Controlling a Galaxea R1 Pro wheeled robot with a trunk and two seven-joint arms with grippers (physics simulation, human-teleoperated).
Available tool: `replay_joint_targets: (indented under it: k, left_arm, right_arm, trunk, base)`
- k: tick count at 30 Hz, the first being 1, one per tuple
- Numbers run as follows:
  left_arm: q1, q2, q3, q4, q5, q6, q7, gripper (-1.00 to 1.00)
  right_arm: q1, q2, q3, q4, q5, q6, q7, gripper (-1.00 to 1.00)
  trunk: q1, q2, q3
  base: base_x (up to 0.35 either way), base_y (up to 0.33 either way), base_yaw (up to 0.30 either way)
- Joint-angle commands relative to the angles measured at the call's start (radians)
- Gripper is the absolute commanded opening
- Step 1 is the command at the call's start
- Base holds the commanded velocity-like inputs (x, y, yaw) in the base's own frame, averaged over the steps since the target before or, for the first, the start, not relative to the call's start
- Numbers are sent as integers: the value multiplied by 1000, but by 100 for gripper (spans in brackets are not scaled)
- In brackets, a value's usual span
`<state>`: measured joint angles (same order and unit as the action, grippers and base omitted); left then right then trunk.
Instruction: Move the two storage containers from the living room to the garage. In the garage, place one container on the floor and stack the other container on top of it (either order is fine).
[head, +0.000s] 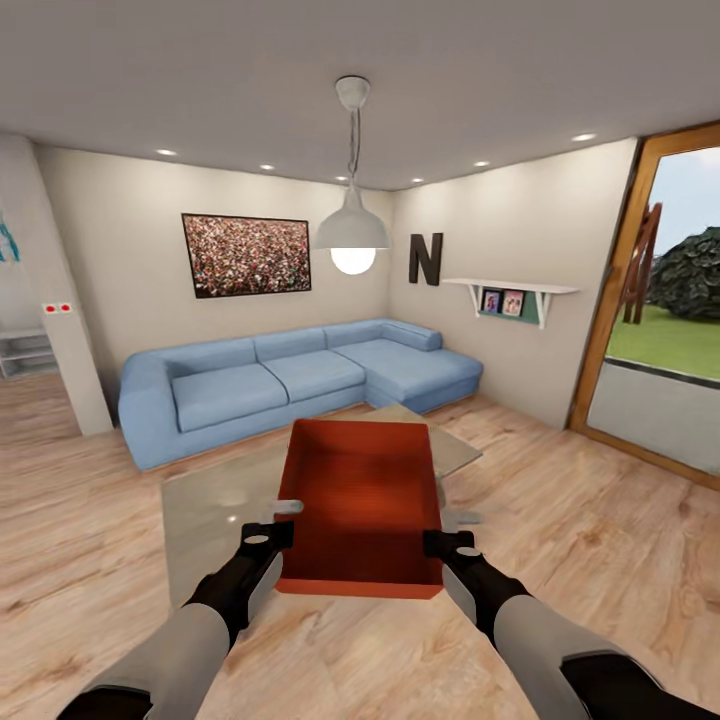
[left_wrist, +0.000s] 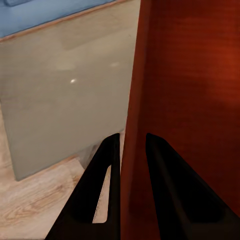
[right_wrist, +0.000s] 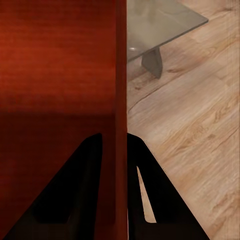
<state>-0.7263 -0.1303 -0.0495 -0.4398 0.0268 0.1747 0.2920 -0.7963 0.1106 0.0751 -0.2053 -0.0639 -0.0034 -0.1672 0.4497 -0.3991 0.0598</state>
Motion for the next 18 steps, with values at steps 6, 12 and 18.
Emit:
replay_joint_targets:
  k: [6, 12, 18]
  left_arm:
    - [-1, 1, 4, -5, -28, 9, 13, -100]
    - [-1, 1, 4, -5, -28, 9, 13, -100]
    - [-1, 1, 4, -5, -28, 9, 13, -100]
  right_arm:
    - [0, -21, 3, 3, -6, -1, -8, -100]
    - [0, -22, 3, 3, -7, -1, -8, -100]
    - [0, -22, 3, 3, -6, -1, -7, -100]
  trunk:
    - [0, -1, 0]
    - [0, -1, 0]
    - [0, -1, 0]
  base:
    - [0, 0, 300]
    - [0, 0, 300]
    - [0, 0, 300]
